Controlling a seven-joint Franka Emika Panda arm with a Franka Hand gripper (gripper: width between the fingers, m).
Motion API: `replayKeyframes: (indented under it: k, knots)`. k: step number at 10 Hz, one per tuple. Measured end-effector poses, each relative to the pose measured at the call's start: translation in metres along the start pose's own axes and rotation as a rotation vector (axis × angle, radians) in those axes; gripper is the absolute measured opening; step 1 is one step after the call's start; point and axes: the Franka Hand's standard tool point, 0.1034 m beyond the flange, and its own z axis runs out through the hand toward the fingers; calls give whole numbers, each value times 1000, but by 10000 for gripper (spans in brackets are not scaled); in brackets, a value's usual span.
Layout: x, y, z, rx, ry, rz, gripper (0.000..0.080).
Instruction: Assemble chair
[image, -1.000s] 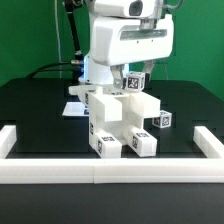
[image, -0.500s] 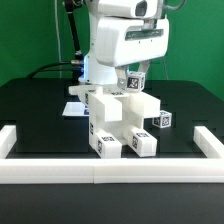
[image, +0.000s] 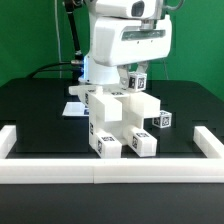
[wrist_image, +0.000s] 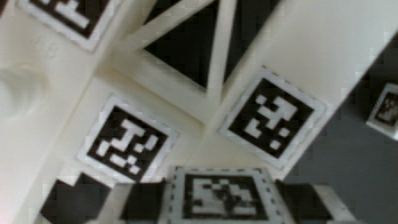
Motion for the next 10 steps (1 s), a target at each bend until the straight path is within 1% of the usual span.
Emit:
replayKeyframes:
  k: [10]
  knots:
    - [1,-2,0,2,0,626,287]
